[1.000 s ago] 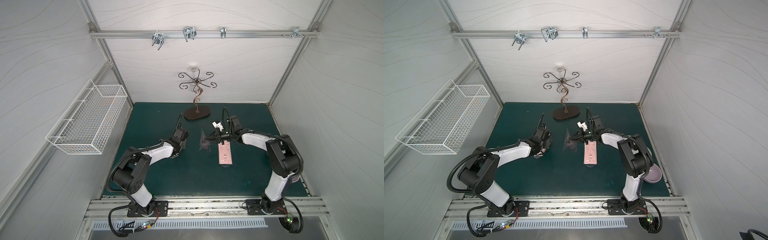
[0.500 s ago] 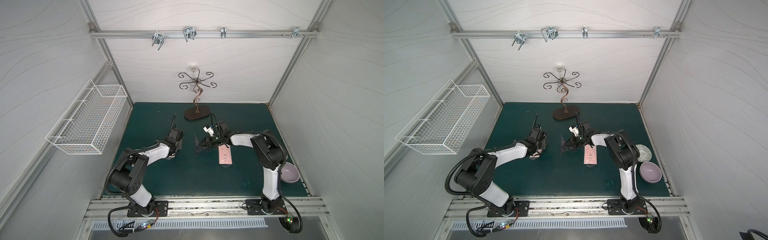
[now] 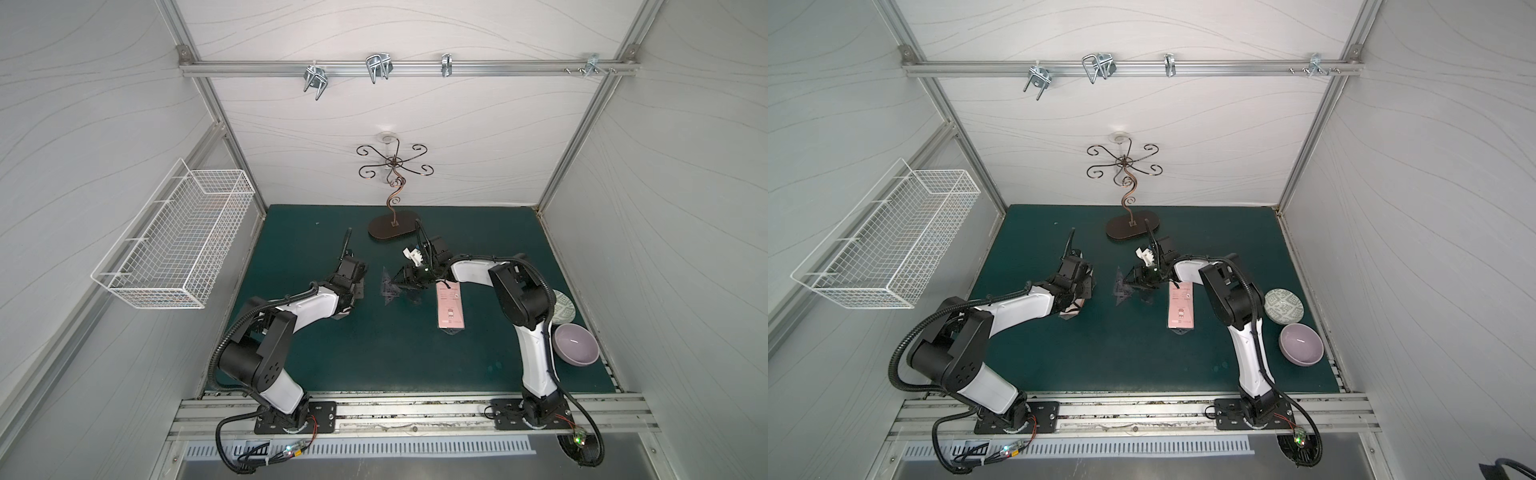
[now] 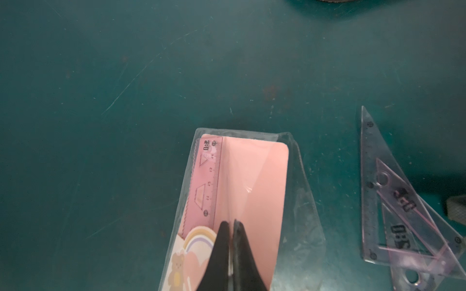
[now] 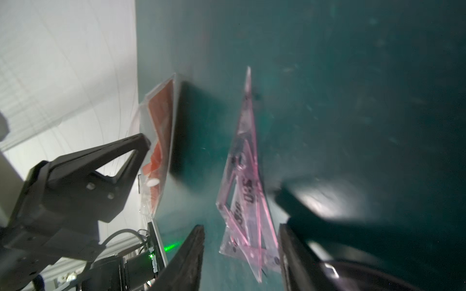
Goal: Open the ruler set and take out the ruler
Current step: Place the ruler at the center of the board.
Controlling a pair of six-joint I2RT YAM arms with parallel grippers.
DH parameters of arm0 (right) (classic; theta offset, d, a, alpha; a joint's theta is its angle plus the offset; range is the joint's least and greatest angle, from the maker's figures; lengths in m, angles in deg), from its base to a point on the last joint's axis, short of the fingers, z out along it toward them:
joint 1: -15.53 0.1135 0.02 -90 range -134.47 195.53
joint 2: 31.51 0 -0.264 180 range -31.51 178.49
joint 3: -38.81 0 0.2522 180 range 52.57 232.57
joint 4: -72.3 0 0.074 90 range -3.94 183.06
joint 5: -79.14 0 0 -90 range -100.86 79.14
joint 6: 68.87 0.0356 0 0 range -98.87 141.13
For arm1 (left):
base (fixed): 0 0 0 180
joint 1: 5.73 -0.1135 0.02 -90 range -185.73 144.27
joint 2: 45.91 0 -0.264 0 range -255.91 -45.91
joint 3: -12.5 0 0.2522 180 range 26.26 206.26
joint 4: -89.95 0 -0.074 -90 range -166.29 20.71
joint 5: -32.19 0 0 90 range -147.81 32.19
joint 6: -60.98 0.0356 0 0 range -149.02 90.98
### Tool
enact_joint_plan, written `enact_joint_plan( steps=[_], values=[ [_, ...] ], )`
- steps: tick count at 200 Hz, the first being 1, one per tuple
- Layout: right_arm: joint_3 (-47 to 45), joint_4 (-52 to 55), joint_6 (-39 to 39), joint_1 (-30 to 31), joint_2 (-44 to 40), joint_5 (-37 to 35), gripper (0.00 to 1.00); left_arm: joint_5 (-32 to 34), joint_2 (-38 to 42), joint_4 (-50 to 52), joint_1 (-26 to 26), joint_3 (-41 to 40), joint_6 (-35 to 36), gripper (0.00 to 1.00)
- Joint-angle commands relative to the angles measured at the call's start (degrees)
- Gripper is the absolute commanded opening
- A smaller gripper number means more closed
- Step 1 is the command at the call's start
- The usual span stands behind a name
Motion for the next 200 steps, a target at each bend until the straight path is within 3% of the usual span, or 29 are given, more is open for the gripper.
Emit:
enact_joint_plan(
  steps=[1, 50, 77, 102, 116, 200],
  values=[
    [-0.3, 5.0, -2.8, 1.1, -3.6, -2.4, 0.44, -0.3, 1.6, -1.9, -0.3, 0.5, -0.6, 0.0],
    [-6.9, 0.5, -2.0, 1.2, -12.7, -3.1, 0.44, -5.3, 2.9, -2.4, 0.9, 1.0, -0.4, 0.0],
    [-10.0, -8.3, 4.0, 0.2, -17.2, 5.8, 0.32, -8.4, 1.7, -5.6, 1.5, -0.7, -2.0, 0.0],
    [-6.0, -12.6, 11.8, 2.3, -13.7, 13.4, 0.21, -10.7, 0.6, -7.7, 1.5, -1.5, -3.2, 0.0],
    [-4.2, -11.3, 12.2, 4.1, -12.2, 11.8, 0.14, -11.3, 0.4, -7.9, 1.5, -1.5, -3.8, 0.0],
    [6.2, -9.1, 13.5, 7.5, 0.8, 6.5, 0.08, -13.9, 2.1, -10.4, 1.5, -3.0, -4.5, 0.0]
  ],
)
